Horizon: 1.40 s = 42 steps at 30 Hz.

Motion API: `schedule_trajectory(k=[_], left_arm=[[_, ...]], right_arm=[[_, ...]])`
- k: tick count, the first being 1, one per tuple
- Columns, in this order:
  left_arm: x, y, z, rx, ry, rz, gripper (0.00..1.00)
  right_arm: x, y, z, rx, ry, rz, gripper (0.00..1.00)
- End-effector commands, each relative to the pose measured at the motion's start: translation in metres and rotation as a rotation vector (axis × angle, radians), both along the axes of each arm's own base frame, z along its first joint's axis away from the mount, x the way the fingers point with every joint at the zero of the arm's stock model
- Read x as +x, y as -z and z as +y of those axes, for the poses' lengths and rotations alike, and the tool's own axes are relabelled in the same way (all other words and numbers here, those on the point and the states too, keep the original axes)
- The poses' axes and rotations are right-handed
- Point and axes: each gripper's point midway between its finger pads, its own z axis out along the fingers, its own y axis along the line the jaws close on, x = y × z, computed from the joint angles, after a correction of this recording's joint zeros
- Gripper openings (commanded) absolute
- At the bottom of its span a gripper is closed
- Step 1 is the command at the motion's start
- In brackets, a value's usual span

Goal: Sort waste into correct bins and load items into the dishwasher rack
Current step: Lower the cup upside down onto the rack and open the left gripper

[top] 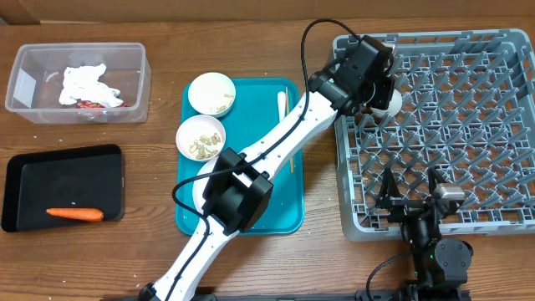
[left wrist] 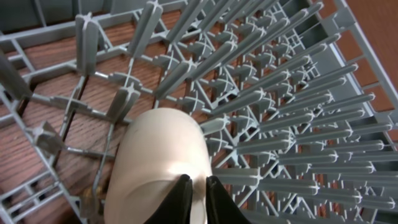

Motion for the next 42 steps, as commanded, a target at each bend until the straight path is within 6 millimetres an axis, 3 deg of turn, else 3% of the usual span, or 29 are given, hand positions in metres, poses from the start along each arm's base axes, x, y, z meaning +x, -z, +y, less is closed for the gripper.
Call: schedule_trajectory(k=[1,15,21,22,25,27,29,34,38,42], left_arm=[[-0.002,0.010,-0.008,-0.009,0.013,0.010,0.15],[-0.039,0.009,-0.036,-0.036,0.125,0.035,0.20],[-0.026,0.003,-0.028,-0.036,0.099,0.010,0.21],[-0.024,-0.002,-0.025,-0.038,0.093,0.006,0.20],[-0.012,-0.051,-0.005,-0.065,0.074,-0.060,0.18],[0.002,-0.087,0.025,-0.045,-0.009,-0.112,0.18],[0.010,-0.093,0.046,-0.022,-0.068,-0.095,0.14],[0.003,-0.049,0.059,0.059,-0.088,0.044,0.09],[-0.010,-0.006,0.034,0.074,-0.023,0.098,0.09],[-0.018,0.009,0.017,0.062,0.015,0.104,0.09]], right_arm=[[0.000,0.001,-0.002,-0.004,0.011,-0.007,1.00],[0.000,0.001,-0.002,-0.004,0.011,-0.007,1.00],[0.000,0.001,-0.002,-0.004,0.011,-0.007,1.00],[0.000,0.001,-0.002,-0.004,0.011,-0.007,1.00],[0.000,0.001,-0.002,-0.004,0.011,-0.007,1.00],[0.000,0.001,-0.002,-0.004,0.011,-0.007,1.00],[0.000,0.001,-0.002,-0.004,0.011,-0.007,1.00],[0.000,0.001,-0.002,-0.004,0.011,-0.007,1.00],[0.000,0.001,-0.002,-0.004,0.011,-0.007,1.00],[0.000,0.001,-0.002,-0.004,0.011,-0.007,1.00]])
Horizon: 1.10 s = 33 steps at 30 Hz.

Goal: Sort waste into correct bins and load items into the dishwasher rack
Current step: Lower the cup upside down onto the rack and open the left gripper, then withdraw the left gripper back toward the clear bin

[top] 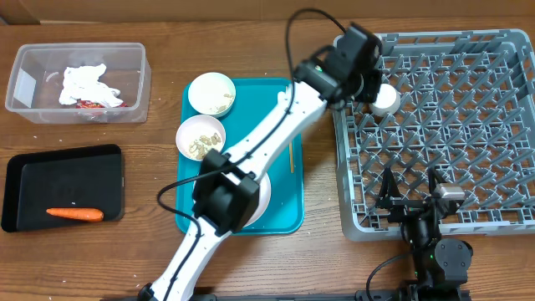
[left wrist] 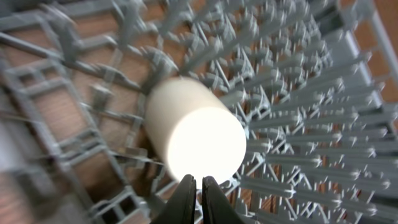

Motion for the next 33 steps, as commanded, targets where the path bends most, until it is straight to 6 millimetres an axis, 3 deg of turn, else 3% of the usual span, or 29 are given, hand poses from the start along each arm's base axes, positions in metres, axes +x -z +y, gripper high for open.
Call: schedule_trajectory(k=[1,13,18,23,27,33], left_arm=[[-0.011,0.019,-0.020,-0.015,0.043,0.022,0.09],[-0.004,0.004,-0.036,-0.077,0.053,-0.050,0.11],[-0.001,0.024,-0.040,-0.069,0.053,-0.042,0.11],[0.009,0.015,-0.043,-0.106,0.046,-0.082,0.14],[0.009,0.020,-0.043,-0.101,0.046,-0.076,0.14],[0.010,0.046,-0.044,-0.082,0.039,-0.044,0.15]], right_arm=[[0.000,0.001,-0.002,-0.003,0.012,-0.007,1.00],[0.000,0.001,-0.002,-0.003,0.012,-0.007,1.00],[0.000,0.001,-0.002,-0.003,0.012,-0.007,1.00],[0.000,0.001,-0.002,-0.003,0.012,-0.007,1.00],[0.000,0.001,-0.002,-0.003,0.012,-0.007,1.00],[0.000,0.001,-0.002,-0.003,0.012,-0.007,1.00]])
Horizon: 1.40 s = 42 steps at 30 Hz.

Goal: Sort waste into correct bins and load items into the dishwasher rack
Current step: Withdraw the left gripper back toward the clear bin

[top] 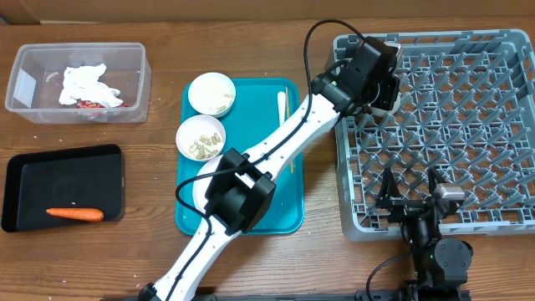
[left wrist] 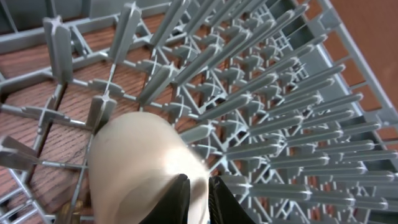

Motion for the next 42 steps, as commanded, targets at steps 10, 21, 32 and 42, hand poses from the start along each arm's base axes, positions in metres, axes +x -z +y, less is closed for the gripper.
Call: schedule_trajectory(k=[10,21,32,42], left_arm=[[0.017,0.007,-0.015,-0.077,-0.005,-0.057,0.17],[0.031,-0.121,0.051,-0.176,-0.033,-0.102,0.49],[-0.011,-0.194,0.364,0.131,-0.548,0.177,1.00],[-0.081,-0.161,0.593,0.333,-1.276,0.522,1.00]], right_arm=[[0.000,0.001,-0.002,-0.003,0.012,-0.008,1.00],[0.000,0.001,-0.002,-0.003,0.012,-0.008,1.00],[0.000,0.001,-0.002,-0.003,0.012,-0.008,1.00],[0.000,0.001,-0.002,-0.003,0.012,-0.008,1.00]])
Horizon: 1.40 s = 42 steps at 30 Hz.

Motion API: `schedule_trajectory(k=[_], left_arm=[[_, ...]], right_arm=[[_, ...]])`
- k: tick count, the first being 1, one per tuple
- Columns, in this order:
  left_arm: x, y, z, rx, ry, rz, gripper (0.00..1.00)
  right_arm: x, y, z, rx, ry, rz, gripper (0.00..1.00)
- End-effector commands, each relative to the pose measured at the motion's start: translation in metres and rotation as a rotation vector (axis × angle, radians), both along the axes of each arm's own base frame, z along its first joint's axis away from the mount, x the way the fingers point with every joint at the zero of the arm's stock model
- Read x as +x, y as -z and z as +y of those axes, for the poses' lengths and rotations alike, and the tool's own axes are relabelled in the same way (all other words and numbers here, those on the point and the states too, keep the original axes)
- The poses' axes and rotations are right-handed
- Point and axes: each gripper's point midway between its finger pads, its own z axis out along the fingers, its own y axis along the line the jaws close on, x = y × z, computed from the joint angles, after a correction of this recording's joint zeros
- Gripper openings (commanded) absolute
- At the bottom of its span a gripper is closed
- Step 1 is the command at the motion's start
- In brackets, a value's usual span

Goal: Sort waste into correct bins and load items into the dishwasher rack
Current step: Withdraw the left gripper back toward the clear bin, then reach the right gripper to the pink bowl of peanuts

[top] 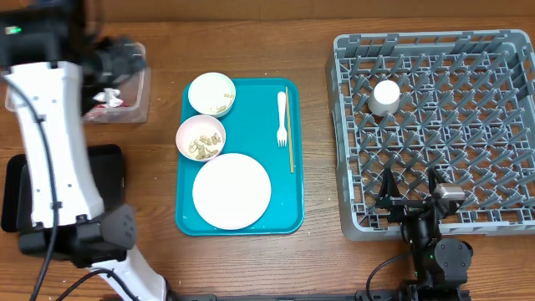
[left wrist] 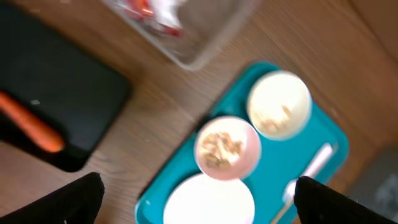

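A cream cup (top: 385, 96) stands base-up among the pegs at the back left of the grey dishwasher rack (top: 510, 125). The teal tray (top: 288, 213) holds a white bowl (top: 211, 92) and a pink bowl (top: 201, 137), both with food scraps, a white plate (top: 231, 191), a fork (top: 282, 117) and a chopstick (top: 289, 130). My left gripper (top: 125, 54) hangs blurred over the clear bin (top: 140, 96), at the far left. It is wide open and empty (left wrist: 198, 202). My right gripper (top: 410, 186) rests open at the rack's front edge.
The clear bin (left wrist: 193, 43) holds crumpled white paper and a red wrapper. A black tray (left wrist: 62, 106) at front left carries a carrot (left wrist: 31, 124). In the overhead view my left arm (top: 58, 159) crosses the black tray and hides the carrot.
My left gripper was at the cup in the rack with fingers close together. Now it is far left over the clear bin, wide open. The cup stays in the rack alone.
My left gripper was first down on the cup at the rack's back-left corner. Then it stood a little back from the cup, which stood base-up. Then it was close on the cup again. Now the cup stands free and the arm is across the table.
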Motion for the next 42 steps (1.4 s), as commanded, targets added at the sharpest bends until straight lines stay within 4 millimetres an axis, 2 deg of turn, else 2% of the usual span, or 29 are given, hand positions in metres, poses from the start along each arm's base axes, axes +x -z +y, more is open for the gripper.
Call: schedule_trajectory(k=[1,4,10,14,15,16,17,18,20,23,25,29,32,35,36,40,42], left_arm=[[-0.010,-0.003,0.037,0.040,-0.129,0.003,1.00],[-0.015,-0.003,0.054,0.055,-0.147,0.007,1.00],[-0.024,-0.005,0.079,0.156,-0.205,0.031,1.00],[-0.023,-0.005,0.078,0.153,-0.203,0.030,1.00],[-0.023,-0.005,0.078,0.153,-0.203,0.030,1.00],[-0.023,-0.005,0.078,0.153,-0.203,0.030,1.00],[-0.023,-0.005,0.078,0.153,-0.203,0.030,1.00],[-0.023,-0.005,0.078,0.153,-0.202,0.030,1.00],[-0.023,-0.005,0.077,0.153,-0.202,0.030,1.00],[-0.023,-0.005,0.077,0.153,-0.202,0.030,1.00],[-0.023,-0.005,0.077,0.153,-0.202,0.030,1.00],[-0.023,-0.005,0.077,0.153,-0.202,0.030,1.00],[-0.023,-0.005,0.077,0.153,-0.202,0.030,1.00],[-0.023,-0.005,0.077,0.153,-0.202,0.030,1.00],[-0.023,-0.005,0.077,0.153,-0.202,0.030,1.00],[-0.023,-0.005,0.077,0.153,-0.202,0.030,1.00],[-0.023,-0.005,0.077,0.153,-0.202,0.030,1.00]], right_arm=[[0.000,0.001,-0.002,-0.003,0.012,-0.006,1.00],[0.000,0.001,-0.016,-0.006,0.089,-0.009,1.00],[0.000,0.000,-0.016,-0.005,0.090,-0.009,1.00],[0.000,0.000,-0.016,-0.004,0.090,-0.011,1.00],[0.000,-0.010,-0.013,0.015,0.073,-0.050,1.00],[-0.001,-0.028,0.006,0.114,-0.038,-0.119,1.00],[-0.005,-0.038,0.023,0.202,-0.149,-0.144,1.00],[-0.015,-0.049,0.052,0.334,-0.335,-0.143,1.00],[-0.038,-0.050,0.093,0.520,-0.615,-0.026,1.00],[-0.043,-0.047,0.100,0.767,-0.661,0.104,1.00],[-0.043,-0.052,0.098,0.819,-0.660,0.101,1.00],[-0.059,-0.099,0.098,0.739,-0.744,-0.111,1.00],[-0.064,-0.132,0.089,0.654,-0.698,-0.227,1.00],[-0.064,-0.168,0.081,0.508,-0.592,-0.229,1.00],[-0.064,-0.173,0.081,0.484,-0.580,-0.223,1.00],[-0.055,-0.222,0.079,0.283,-0.516,-0.163,1.00],[-0.031,-0.247,0.078,0.223,-0.491,-0.093,1.00]])
